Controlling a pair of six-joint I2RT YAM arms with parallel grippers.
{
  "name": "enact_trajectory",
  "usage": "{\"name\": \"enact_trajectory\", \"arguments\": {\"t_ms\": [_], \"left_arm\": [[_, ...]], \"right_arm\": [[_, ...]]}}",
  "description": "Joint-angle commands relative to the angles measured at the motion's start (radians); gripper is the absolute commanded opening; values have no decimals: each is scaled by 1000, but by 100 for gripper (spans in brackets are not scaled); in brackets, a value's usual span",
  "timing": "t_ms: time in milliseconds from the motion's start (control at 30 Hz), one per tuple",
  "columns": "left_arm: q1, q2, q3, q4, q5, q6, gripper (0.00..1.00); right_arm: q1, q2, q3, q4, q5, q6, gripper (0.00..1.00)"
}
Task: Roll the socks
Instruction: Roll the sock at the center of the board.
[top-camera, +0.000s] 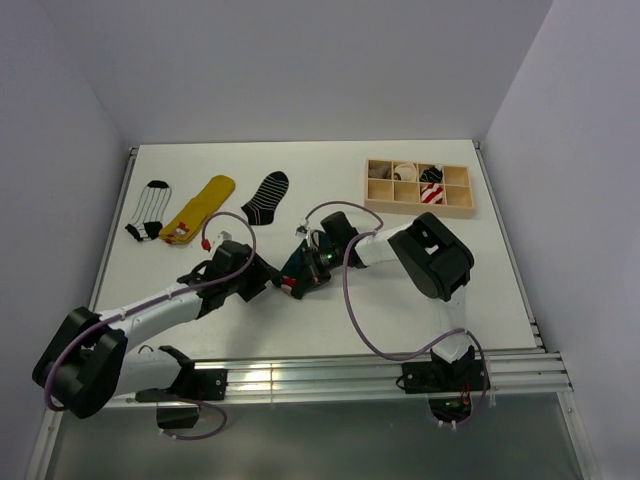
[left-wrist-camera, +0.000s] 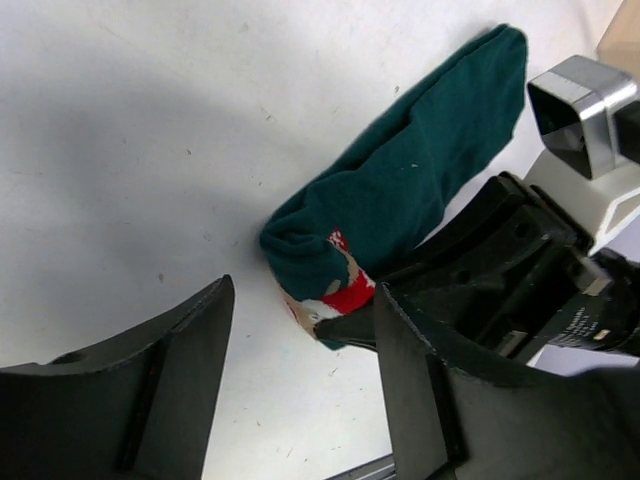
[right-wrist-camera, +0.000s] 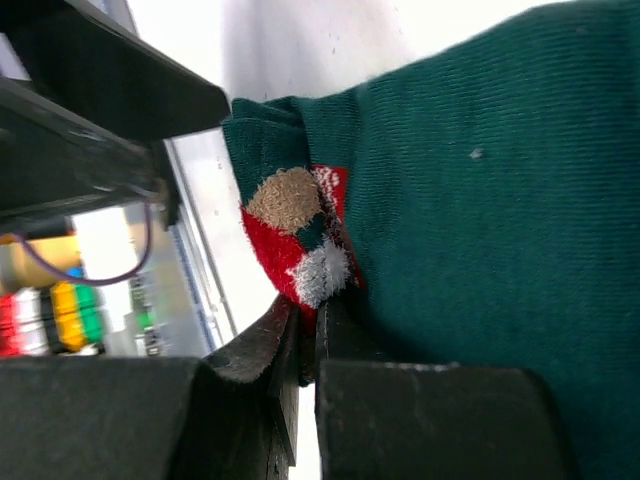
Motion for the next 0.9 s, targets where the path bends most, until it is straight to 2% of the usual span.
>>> {"name": "enact_trajectory", "arguments": {"t_ms": [0, 267, 367, 433, 500, 567, 600, 667, 733, 867], "left_arm": [[-13, 45, -13, 98, 26, -20, 62], [-21, 174, 12, 141, 33, -22, 55], [-22, 194, 13, 135, 27, -26, 47], [-24, 202, 2, 138, 21, -32, 38], [-26, 208, -1, 134, 19, -33, 26], [-26, 216, 5, 123, 21, -25, 20], [-27, 217, 12, 111, 22, -20, 14], [-27, 217, 30, 92, 22, -2, 10], [-27, 213, 51, 69, 18, 16, 6], [-29, 195, 96, -13, 6, 58, 4]], "right_arm": [[-8, 41, -18, 3, -56, 58, 0], [-22, 76, -34, 22, -53, 82, 0], [-31, 68, -50, 40, -54, 91, 0], [-32, 38, -57, 34, -13, 72, 2], [-26, -17, -61, 13, 28, 50, 9], [-20, -85, -64, -7, 70, 18, 16], [-10, -108, -60, -41, 90, 3, 25], [4, -170, -54, -111, 179, -53, 36], [35, -212, -40, -145, 254, -108, 41], [101, -339, -49, -227, 520, -169, 45]]}}
